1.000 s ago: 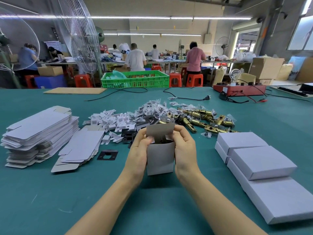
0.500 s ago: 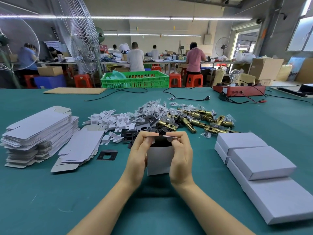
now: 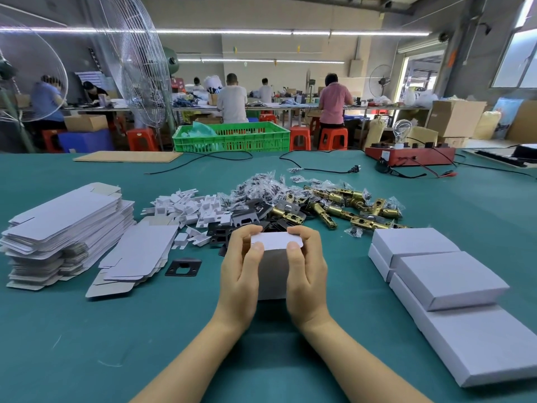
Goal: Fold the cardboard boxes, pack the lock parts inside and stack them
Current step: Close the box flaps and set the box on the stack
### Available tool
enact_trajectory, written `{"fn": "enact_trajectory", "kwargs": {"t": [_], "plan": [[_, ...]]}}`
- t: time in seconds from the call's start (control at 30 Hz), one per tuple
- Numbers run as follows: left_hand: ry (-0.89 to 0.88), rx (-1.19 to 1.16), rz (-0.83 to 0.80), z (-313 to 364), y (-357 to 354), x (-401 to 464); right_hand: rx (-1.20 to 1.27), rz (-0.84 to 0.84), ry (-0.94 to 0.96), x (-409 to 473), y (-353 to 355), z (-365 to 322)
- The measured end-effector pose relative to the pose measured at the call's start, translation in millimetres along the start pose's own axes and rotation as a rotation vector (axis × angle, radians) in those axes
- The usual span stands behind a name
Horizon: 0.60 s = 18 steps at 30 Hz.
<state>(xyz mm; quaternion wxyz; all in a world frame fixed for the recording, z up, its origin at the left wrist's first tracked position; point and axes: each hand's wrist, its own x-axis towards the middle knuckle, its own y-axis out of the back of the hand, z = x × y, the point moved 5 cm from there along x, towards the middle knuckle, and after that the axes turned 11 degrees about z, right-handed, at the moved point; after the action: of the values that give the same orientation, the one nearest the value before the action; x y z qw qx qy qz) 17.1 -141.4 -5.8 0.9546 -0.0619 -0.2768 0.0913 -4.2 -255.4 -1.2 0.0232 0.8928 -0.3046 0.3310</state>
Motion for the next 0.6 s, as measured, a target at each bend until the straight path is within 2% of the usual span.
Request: {"fn": "enact_trajectory", "kwargs": {"t": [0.1,0.3,0.6], "plan": [[-0.047,0.035,-0.002,-2,2,0,-0.043,-0.006,0.019,-1,0,1],[-0.033,0.055,0.003,-7,3,0,-0.095,-0.034,0.072,-1,0,3],[-0.179,0.144,0.031,4,1,3,-0.093,0.008,0.099,0,0,2]]}}
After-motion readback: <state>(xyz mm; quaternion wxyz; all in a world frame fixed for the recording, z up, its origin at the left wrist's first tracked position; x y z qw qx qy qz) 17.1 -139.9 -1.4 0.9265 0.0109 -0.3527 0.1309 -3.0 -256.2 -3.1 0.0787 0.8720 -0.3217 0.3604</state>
